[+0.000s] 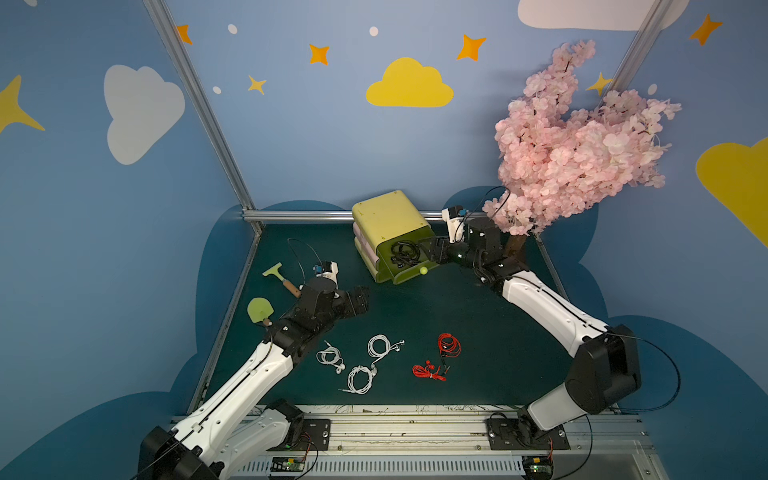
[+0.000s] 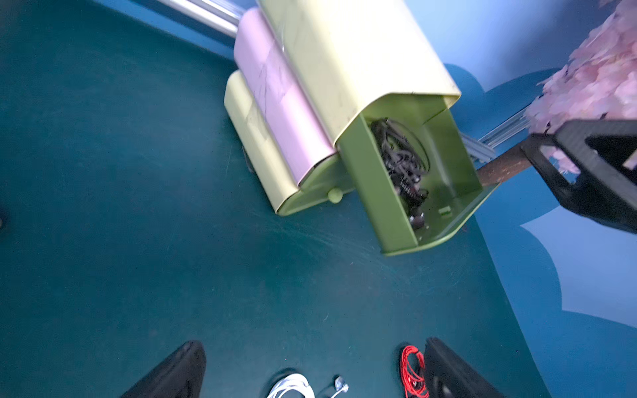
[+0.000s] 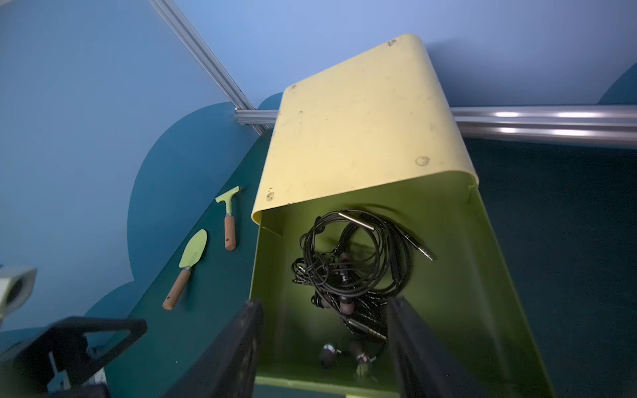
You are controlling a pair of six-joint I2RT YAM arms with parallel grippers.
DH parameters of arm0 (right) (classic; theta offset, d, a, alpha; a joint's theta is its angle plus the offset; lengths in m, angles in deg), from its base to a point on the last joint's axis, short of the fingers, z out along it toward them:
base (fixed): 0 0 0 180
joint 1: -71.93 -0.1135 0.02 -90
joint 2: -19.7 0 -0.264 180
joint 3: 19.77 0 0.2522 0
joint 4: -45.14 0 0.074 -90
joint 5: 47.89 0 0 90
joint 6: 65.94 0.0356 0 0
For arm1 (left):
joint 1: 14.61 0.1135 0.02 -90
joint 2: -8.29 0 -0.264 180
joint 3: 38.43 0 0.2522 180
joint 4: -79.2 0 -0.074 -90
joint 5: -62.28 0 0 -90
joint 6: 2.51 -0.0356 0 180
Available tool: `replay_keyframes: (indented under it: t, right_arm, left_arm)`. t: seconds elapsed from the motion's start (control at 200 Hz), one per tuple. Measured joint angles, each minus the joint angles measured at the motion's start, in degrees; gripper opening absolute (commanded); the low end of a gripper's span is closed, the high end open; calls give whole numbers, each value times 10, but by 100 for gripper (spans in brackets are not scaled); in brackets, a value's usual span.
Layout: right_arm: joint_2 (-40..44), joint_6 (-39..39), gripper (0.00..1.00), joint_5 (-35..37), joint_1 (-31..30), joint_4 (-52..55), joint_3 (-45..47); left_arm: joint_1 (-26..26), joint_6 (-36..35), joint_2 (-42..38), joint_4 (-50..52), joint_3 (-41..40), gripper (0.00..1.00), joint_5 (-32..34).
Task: Place the wired earphones into the drawer by color
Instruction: Place the wired earphones in the drawer, then close the drawer in the storage box.
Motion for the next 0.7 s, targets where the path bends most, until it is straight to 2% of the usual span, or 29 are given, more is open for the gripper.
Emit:
replay_keyframes:
  t: [0.02,0.045,0.33,0.551,0.701]
  right_arm:
    - [8,-5,95,1,0,2,2]
    - [17,-5,98,2,0,3,4]
    - [110,-31,99,4,0,34,80]
    - [143,-29,98,4,0,37,163]
    - [146,-19,99,1,0,37,188]
  left_arm:
    - [3,-2,5,0,9,100,0]
    - [6,-5,13,0,20,100,-1]
    - [77,-33,118,3,138,100,-37]
    - [97,-40,221,2,242,100,-77]
    - [105,-41,290,0,294,100,-97]
